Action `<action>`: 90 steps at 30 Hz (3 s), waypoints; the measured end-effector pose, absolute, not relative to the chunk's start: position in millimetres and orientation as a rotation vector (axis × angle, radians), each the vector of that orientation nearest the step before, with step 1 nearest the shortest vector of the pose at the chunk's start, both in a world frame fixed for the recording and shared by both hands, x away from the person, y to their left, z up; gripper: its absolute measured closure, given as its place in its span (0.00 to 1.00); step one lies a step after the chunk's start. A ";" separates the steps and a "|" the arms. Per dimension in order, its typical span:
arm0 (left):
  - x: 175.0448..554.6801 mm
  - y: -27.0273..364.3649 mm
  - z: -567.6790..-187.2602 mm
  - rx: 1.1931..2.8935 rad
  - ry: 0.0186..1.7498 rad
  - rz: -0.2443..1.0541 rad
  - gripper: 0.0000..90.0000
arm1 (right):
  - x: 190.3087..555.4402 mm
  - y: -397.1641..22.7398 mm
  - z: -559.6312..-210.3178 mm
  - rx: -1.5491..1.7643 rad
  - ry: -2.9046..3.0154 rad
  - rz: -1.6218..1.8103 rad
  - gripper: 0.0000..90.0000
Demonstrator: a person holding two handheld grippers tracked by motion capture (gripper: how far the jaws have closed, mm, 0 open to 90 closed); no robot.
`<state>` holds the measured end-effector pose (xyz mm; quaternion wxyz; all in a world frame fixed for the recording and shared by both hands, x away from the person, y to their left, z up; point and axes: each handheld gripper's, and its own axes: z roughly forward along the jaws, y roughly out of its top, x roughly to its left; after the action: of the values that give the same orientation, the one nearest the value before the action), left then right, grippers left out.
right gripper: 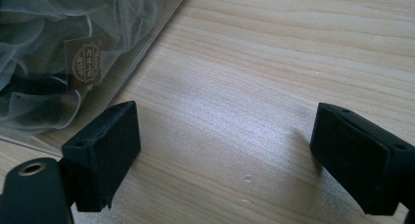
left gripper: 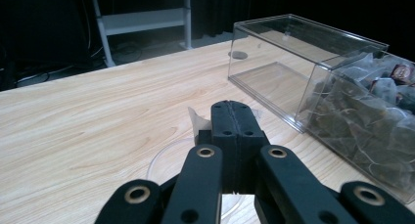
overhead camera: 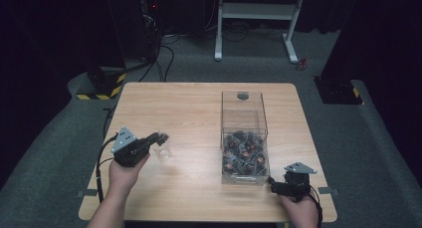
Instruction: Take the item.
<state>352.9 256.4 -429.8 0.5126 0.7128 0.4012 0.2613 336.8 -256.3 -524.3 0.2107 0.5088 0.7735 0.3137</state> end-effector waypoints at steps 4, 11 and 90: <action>353.3 259.7 -432.6 1.720 0.977 0.630 1.00 | 336.8 -256.3 -524.3 1.414 2.150 0.872 0.12; 355.3 261.8 -438.7 1.730 0.993 0.628 1.00 | 336.8 -256.3 -524.3 1.414 2.150 0.872 0.12; 314.9 319.7 -524.5 1.968 1.213 0.496 0.18 | 336.9 -256.0 -524.5 1.415 2.141 0.873 0.13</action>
<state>314.9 319.7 -524.5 0.3788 0.7703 0.4748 0.1941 336.9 -256.0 -524.5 0.2136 0.5099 0.7716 0.3145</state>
